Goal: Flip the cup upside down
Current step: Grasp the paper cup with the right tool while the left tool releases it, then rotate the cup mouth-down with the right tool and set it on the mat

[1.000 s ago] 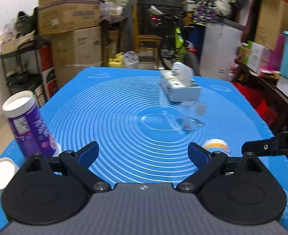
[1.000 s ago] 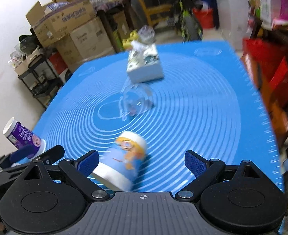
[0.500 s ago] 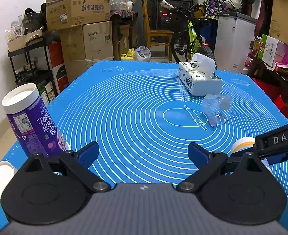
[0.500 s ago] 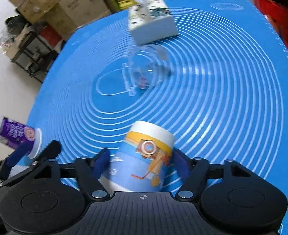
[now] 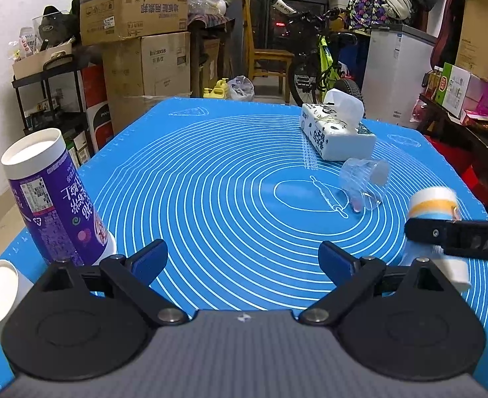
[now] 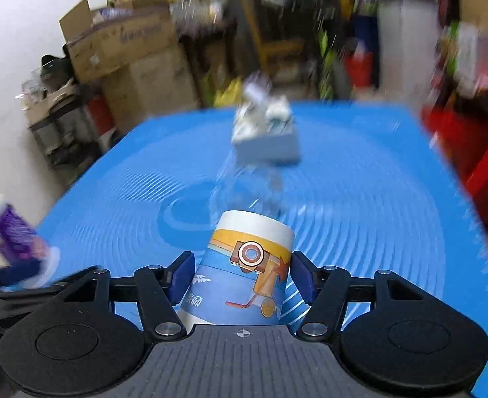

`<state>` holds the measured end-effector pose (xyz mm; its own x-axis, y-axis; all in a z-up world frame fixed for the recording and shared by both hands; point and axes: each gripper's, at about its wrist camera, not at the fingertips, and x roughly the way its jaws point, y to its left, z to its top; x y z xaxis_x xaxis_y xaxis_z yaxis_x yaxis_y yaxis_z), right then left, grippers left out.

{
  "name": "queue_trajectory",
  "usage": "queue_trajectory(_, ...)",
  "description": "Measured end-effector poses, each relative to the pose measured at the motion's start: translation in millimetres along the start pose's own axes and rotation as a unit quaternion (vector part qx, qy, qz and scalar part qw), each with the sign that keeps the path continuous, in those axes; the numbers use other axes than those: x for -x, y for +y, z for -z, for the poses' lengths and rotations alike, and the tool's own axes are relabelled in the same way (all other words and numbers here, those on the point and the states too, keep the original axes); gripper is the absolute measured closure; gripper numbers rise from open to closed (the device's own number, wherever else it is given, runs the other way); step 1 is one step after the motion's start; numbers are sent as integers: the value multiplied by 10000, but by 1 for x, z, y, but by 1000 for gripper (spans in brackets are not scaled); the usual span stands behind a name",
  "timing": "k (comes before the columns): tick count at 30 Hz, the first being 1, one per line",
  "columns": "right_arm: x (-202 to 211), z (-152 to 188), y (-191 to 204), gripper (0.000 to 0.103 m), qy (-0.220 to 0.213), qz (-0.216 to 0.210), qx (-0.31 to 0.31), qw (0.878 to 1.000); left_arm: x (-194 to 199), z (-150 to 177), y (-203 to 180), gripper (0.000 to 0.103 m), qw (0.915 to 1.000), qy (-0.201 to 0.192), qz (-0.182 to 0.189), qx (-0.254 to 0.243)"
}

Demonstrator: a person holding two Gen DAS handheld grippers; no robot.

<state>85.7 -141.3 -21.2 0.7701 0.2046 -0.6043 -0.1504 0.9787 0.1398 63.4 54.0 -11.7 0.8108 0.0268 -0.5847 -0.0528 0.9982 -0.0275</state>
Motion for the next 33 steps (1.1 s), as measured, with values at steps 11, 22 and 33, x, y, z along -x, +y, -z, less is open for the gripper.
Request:
queue_trajectory(11,20,39,39,41,-792,511,1581,9829,4,6,1,6,10000,27,50,0)
queue_trajectory(22,41,46,31,35,-450,264,1113,9924,12,12,-7,7,9997,130,183,-126)
queue_trajectory(33,87,60,9,24,-507,149,661,9964,50,17,-22,7,9984,-14,248,-504)
